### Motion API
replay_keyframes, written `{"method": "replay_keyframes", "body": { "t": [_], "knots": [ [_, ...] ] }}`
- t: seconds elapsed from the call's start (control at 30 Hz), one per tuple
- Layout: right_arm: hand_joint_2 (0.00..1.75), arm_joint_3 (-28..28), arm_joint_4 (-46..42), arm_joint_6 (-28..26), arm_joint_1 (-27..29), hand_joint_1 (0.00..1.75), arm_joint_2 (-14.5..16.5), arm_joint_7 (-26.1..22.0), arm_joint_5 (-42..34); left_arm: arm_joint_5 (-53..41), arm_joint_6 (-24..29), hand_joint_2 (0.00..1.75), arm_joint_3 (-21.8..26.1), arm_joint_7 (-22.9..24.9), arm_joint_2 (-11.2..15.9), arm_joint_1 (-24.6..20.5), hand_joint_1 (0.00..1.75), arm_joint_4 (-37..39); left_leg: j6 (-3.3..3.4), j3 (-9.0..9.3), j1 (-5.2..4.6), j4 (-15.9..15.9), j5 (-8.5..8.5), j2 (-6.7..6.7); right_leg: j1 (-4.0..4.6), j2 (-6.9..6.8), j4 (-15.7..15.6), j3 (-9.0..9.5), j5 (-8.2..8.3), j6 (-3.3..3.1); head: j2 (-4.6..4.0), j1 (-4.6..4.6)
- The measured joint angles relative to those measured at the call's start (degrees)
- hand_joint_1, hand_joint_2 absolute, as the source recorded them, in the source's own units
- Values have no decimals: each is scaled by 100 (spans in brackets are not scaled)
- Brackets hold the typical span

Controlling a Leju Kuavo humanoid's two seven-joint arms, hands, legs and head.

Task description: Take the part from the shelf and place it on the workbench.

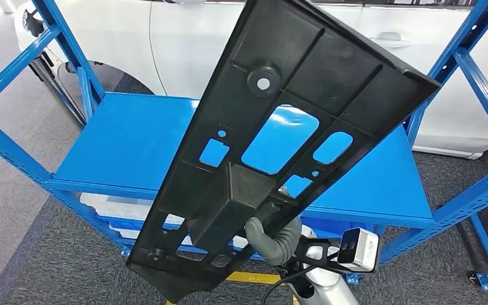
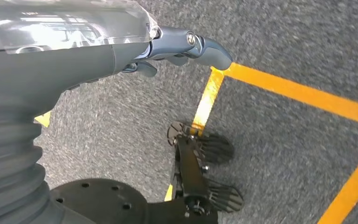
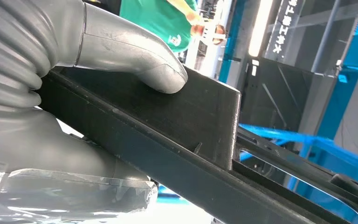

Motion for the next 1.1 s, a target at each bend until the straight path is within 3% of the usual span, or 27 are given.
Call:
{"method": "replay_keyframes", "body": {
  "t": [0.07,0.13,0.17,0.2,0.23,0.3,0.37,0.47,0.5,0.57,0.63,0.67,0.7,0.73,0.8,0.87,0.9,1.0,1.03,1.1],
  "knots": [
    [175,1,20,4,8,164,-30,-1,-4,-5,12,175,0,2,-16,-2,0,4,57,-96,21,-26,119,19,-17,10,472,-186,-437,42,0,0],
    [175,2,43,3,23,164,-57,-1,-4,-5,16,175,0,2,-23,4,0,4,73,-229,16,-10,204,25,-29,10,1250,-424,-930,78,0,1],
    [175,3,57,3,32,164,-72,-1,-3,-5,16,175,0,3,-28,10,0,5,69,-294,15,6,241,28,-33,9,1517,-466,-1039,93,0,1],
    [175,4,70,2,38,164,-85,-1,-3,-5,16,175,0,3,-33,14,0,6,61,-358,15,30,272,30,-36,9,1590,-408,-1037,101,0,1],
    [175,4,79,2,41,164,-97,-1,-3,-5,16,175,0,5,-39,17,0,7,49,-417,17,62,294,29,-42,8,1403,-219,-936,102,0,1],
    [175,7,87,-2,35,164,-110,-1,16,-5,16,175,0,6,-52,18,0,8,16,-519,15,143,322,25,-50,8,589,370,-724,77,0,1],
    [175,10,84,6,31,164,-114,-3,58,-5,19,175,2,-1,-57,15,0,8,-34,-572,5,205,351,21,-30,19,71,687,-621,23,0,1],
    [175,15,81,51,15,164,-110,-4,103,-9,25,175,5,-15,-51,12,0,8,-144,-622,3,229,412,14,-21,23,6,637,-562,-88,0,1],
    [175,17,80,58,2,164,-103,-3,121,-21,26,175,5,-16,-46,13,0,8,-183,-662,7,276,359,11,-30,17,-10,602,-523,-134,0,1],
    [175,21,74,51,-30,164,-77,-2,159,-60,20,175,7,-16,-38,13,0,8,-248,-815,30,661,0,8,-46,1,-42,509,-418,-211,0,0],
    [175,22,67,40,-51,164,-54,-1,188,-107,-3,175,7,-18,-38,7,0,8,-300,-1011,48,1350,-492,9,-33,-4,-39,398,-328,-238,0,-1],
    [175,22,63,31,-54,164,-51,-1,199,-137,-17,175,4,-23,-38,5,0,8,-316,-1056,53,1622,-625,9,-27,-7,-34,340,-285,-238,0,-1],
    [175,21,55,17,-53,164,-51,-1,214,-168,-32,175,1,-31,-37,3,0,8,-323,-1017,54,1725,-641,9,-23,-9,-27,281,-243,-235,0,-1],
    [175,19,39,5,-52,164,-52,-1,225,-201,-43,175,-5,-39,-36,-1,0,8,-320,-882,54,1624,-554,10,-22,-9,-18,225,-202,-227,0,-1],
    [175,-3,-37,26,-51,164,-38,-1,206,-250,-52,175,-19,-51,-29,-27,0,8,-278,-360,51,912,-301,8,-19,-7,-1,130,-124,-202,0,-1],
    [175,-71,-148,82,-50,164,33,-2,94,-277,-51,175,-27,-60,-17,-74,0,8,-204,57,20,258,-192,2,-11,-6,4,78,-49,-149,0,0],
    [175,-124,-201,101,-50,164,96,-4,26,-287,-51,175,-30,-67,-12,-94,0,8,-165,125,0,116,-194,-1,-12,-7,1,68,-12,-114,0,0],
    [175,-291,-320,115,-51,164,264,-14,-79,-305,-50,175,-38,-81,-7,-116,0,8,-52,70,1,27,-78,13,-17,1,3,38,38,-5,0,1],
    [175,-335,-348,118,-50,164,291,-15,-87,-308,-50,175,-40,-83,-5,-122,0,8,-9,36,15,0,-13,26,-19,5,99,-9,-75,24,0,1],
    [175,-407,-382,127,-44,164,327,-15,-96,-313,-50,175,-43,-85,-5,-138,0,8,49,-77,26,-24,116,49,-33,11,646,-208,-572,66,0,1]
  ]
}}
